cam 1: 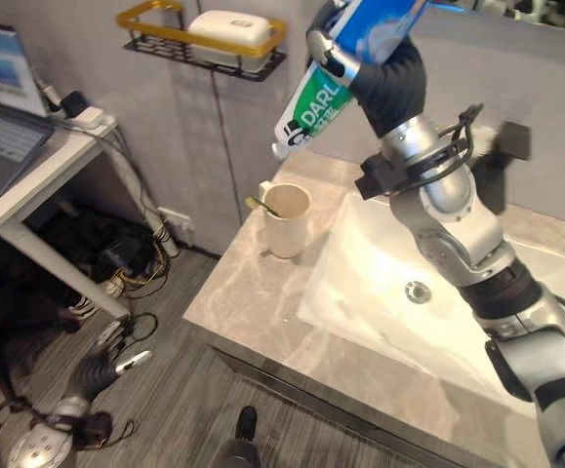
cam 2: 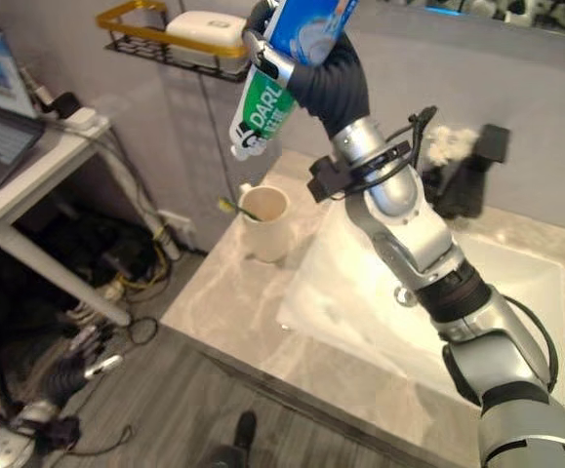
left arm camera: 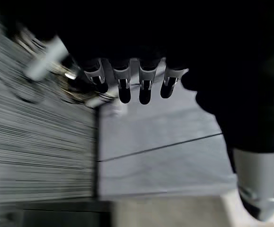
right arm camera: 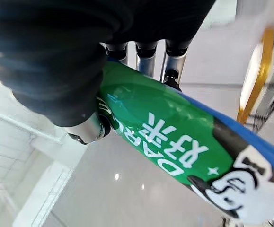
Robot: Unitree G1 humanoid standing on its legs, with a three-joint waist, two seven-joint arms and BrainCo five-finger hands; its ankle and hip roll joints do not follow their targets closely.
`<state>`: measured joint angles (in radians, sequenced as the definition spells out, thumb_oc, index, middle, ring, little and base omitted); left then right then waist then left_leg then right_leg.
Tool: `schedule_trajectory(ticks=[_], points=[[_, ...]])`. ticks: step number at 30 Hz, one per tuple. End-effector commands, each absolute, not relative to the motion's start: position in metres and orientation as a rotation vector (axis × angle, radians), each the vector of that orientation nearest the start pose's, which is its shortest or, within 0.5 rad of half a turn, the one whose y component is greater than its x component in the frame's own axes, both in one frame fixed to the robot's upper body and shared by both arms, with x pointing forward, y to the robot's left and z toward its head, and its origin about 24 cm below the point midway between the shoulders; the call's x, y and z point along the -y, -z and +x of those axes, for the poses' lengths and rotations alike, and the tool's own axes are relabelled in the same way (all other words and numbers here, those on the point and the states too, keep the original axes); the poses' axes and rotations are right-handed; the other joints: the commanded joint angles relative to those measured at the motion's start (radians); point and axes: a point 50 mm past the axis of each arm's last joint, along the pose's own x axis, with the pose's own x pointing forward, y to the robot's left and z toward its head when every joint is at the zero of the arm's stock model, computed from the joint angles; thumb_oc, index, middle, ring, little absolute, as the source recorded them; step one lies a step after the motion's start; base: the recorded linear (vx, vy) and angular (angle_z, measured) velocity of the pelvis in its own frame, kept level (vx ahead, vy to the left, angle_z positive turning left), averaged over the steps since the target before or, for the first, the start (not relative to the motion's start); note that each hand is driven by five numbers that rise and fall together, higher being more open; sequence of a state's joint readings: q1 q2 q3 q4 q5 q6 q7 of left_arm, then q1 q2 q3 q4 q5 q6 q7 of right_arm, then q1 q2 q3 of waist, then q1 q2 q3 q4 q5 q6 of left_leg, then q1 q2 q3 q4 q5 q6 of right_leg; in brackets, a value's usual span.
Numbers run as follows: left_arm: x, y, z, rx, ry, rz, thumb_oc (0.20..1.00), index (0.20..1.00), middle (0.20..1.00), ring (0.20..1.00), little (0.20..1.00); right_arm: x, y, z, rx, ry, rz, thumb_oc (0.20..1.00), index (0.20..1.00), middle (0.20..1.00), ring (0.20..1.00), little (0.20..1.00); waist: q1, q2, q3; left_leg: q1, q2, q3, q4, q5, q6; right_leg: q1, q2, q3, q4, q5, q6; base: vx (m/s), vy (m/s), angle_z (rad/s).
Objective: Put brush and paste in cup on sink, flatten towel.
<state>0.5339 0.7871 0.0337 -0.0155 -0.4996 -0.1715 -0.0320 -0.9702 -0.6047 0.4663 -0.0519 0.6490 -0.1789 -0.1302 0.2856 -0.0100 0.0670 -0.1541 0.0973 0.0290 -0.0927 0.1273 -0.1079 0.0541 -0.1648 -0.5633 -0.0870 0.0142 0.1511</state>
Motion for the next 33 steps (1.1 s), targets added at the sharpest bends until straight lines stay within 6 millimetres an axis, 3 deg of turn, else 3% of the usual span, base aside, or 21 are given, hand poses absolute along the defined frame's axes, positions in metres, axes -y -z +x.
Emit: schedule_trajectory(ticks=[1,4,9,15,17,24,33], points=[[-0.319,-0.059,0.158,-0.211,0.004,0.419,1.0,1.0,1.0,1.0,1.0,0.088,-0.343,0.289,1.02,-0.544,-0.101,0.2,0.2,0.2,0.2,0.2,0.001,-0.06,0.019,0.002,0.01,0.032,0.005,-0.019,-0.022,-0.006,-0.104,0.068,0.0,0.085,0.058,0.02,0.037,0.19],[-0.329,-0.035,0.143,-0.326,-0.071,0.37,1.0,1.0,1.0,1.0,1.0,0.102,-0.336,0.288,1.003,-0.516,-0.133,0.2,0.2,0.2,0.2,0.2,0.018,-0.058,0.025,-0.017,-0.006,0.011,0.005,-0.016,-0.018,0.001,-0.114,0.039,0.0,0.087,0.065,0.02,0.027,0.25],[-0.331,-0.008,0.12,-0.468,-0.078,0.323,1.0,1.0,1.0,1.0,1.0,0.121,-0.322,0.287,0.949,-0.494,-0.189,0.2,0.2,0.2,0.2,0.2,0.019,-0.057,0.033,-0.03,-0.017,0.006,0.005,-0.02,-0.008,-0.008,-0.122,0.032,0.0,0.091,0.072,0.01,0.034,0.17],[-0.324,0.026,0.092,-0.609,-0.149,0.154,1.0,1.0,1.0,1.0,1.0,0.13,-0.312,0.287,0.891,-0.504,-0.188,0.2,0.2,0.2,0.2,0.2,0.009,-0.063,0.043,-0.037,-0.017,0.018,0.005,-0.021,-0.002,-0.027,-0.126,0.048,0.0,0.099,0.075,-0.01,0.013,-0.02],[-0.312,0.042,0.078,-0.641,-0.246,-0.014,1.0,1.0,1.0,1.0,1.0,0.136,-0.306,0.285,0.866,-0.5,-0.22,0.2,0.2,0.2,0.2,0.2,-0.004,-0.066,0.047,-0.037,-0.017,0.025,0.005,-0.021,0.002,-0.034,-0.128,0.057,0.0,0.103,0.076,-0.01,0.023,-0.1],[-0.294,0.046,0.076,-0.654,-0.213,-0.083,1.0,1.0,1.0,1.0,1.0,0.137,-0.307,0.29,0.864,-0.463,-0.184,0.2,0.2,0.2,0.2,0.2,-0.008,-0.068,0.045,-0.038,-0.021,0.033,0.005,-0.024,0.005,-0.042,-0.136,0.06,0.0,0.111,0.081,-0.01,0.02,-0.05],[-0.287,0.047,0.076,-0.648,-0.232,-0.153,1.0,1.0,1.0,1.0,1.0,0.132,-0.313,0.289,0.917,-0.417,-0.146,0.2,0.2,0.2,0.2,0.2,-0.011,-0.064,0.062,-0.052,-0.024,0.031,0.005,-0.019,0.007,-0.059,-0.14,0.067,0.0,0.121,0.084,0.0,0.0,0.0]])
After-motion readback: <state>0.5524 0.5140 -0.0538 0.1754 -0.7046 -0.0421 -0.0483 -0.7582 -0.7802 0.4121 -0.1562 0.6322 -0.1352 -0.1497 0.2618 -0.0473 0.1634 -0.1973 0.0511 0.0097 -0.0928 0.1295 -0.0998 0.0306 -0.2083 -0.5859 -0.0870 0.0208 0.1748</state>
